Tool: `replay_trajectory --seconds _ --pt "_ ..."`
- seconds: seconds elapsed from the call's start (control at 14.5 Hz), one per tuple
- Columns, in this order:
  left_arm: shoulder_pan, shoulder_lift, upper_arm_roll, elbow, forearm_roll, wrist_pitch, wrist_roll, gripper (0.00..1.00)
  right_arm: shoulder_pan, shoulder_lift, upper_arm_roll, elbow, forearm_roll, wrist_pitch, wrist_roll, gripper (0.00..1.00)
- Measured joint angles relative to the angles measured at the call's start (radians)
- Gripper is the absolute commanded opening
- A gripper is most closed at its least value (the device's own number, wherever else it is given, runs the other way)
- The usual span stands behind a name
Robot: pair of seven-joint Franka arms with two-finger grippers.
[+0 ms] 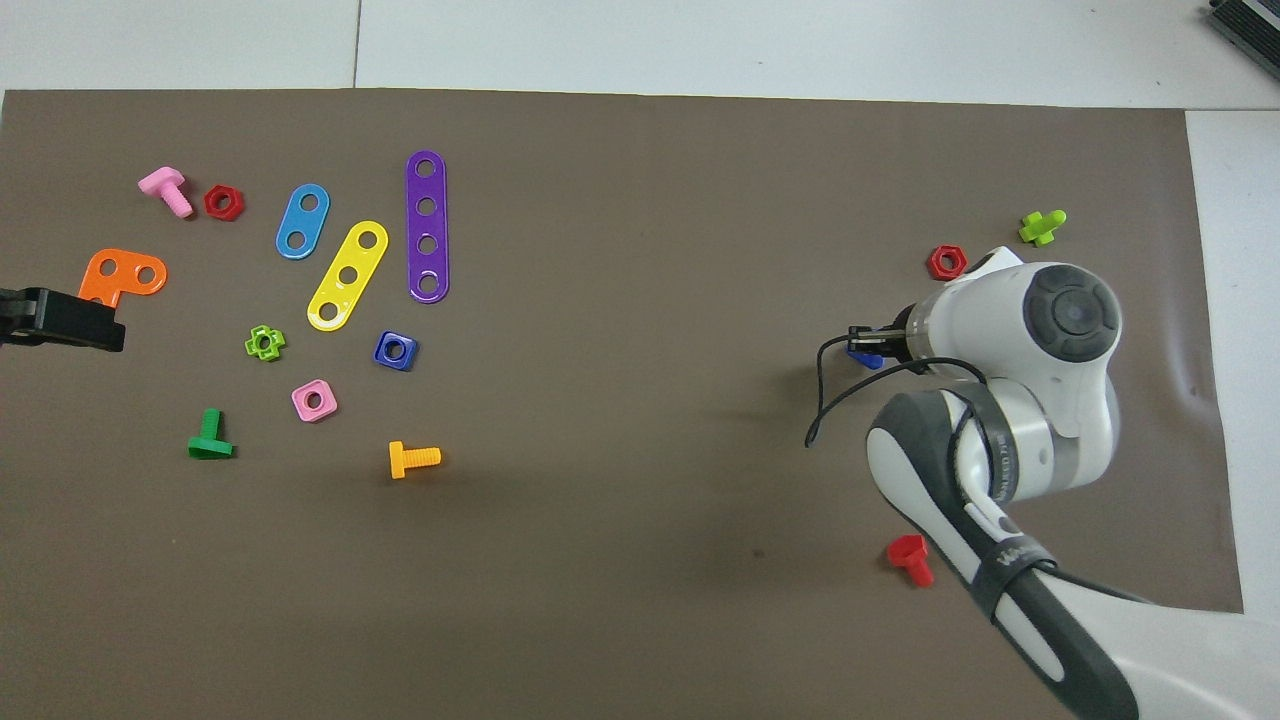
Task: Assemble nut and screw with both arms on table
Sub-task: 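Carry the blue screw toward the table centre and set it down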
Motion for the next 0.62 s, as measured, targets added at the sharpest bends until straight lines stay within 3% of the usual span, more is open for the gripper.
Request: replay_trajectory --seconds 0.62 --pt "0.0 0.0 0.0 0.0 0.0 0.0 0.0 1.0 0.305 0.013 0.007 0.083 0.0 0.005 0.479 0.0"
